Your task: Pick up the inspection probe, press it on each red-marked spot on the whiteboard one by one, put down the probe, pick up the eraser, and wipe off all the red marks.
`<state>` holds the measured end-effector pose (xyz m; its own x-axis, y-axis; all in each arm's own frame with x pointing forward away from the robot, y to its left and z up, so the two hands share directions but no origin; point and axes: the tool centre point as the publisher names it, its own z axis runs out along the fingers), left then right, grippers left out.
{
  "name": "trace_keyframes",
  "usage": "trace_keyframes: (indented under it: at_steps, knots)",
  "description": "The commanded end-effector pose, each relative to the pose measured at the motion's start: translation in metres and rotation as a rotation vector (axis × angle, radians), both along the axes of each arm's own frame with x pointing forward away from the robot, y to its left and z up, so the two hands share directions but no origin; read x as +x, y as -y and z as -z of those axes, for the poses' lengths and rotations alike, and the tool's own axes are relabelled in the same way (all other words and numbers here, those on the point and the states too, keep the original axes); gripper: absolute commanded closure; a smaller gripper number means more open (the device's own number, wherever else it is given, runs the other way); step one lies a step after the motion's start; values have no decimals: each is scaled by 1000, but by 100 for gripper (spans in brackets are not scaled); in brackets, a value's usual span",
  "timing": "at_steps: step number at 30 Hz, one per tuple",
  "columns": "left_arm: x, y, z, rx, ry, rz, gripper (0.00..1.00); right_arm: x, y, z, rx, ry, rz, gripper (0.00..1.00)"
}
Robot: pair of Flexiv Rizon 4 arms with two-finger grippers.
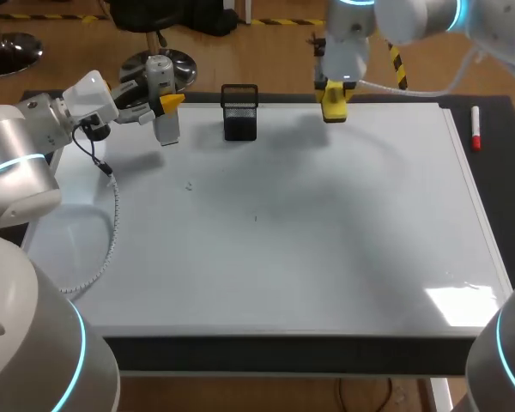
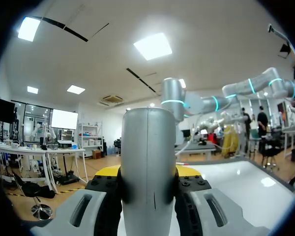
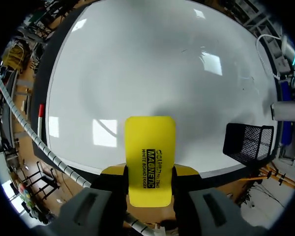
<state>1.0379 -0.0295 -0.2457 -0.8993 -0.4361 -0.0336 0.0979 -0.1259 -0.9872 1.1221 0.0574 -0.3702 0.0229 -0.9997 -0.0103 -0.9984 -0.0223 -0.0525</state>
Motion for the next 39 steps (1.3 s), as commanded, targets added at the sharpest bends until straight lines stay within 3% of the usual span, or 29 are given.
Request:
trace_keyframes:
  at_steps: [1,17,39]
  knots:
    - [0,0,-1,-1,2,-1,100,6,-12,6,-2,-15,-2,100]
    - [0,0,-1,-1,2,-1,100,-7,-48,34,47,-51,-22,100]
    - [0,0,-1,-1,2,-1,100,-20,-47,53,52,-78,-9,100]
